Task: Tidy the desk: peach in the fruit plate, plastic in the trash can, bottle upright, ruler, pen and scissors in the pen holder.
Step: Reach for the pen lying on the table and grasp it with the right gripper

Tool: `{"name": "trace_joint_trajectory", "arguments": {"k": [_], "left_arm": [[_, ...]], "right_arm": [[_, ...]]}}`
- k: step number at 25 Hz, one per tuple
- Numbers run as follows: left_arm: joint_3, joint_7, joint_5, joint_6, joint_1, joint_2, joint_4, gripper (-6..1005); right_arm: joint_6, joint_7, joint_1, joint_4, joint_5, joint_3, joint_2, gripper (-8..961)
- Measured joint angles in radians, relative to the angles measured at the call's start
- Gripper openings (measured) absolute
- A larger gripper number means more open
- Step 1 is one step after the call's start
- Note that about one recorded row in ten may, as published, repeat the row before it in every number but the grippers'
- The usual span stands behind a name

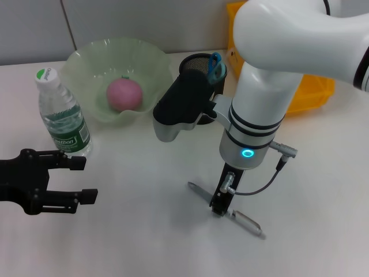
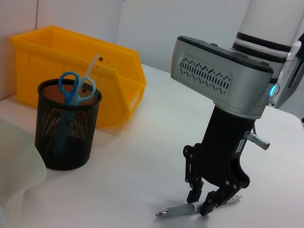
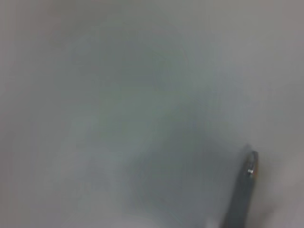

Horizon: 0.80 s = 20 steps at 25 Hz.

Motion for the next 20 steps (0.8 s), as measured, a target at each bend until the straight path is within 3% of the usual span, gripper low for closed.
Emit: {"name": "trace_joint_trajectory", "arguments": {"k": [6,20], "left_arm": [[-0.002,0.000,-0.001,0.000,0.000,0.001,0.000,786],[-0.002,0.000,-0.012,0.000,-0.003,0.001,0.000,784]], "right_arm": [[0.000,0.000,0.002,0.000,-0.001,0.000,0.000,218],[-0.002,0.001,0.003,0.006,-0.004,0.000,0.000,199]]}}
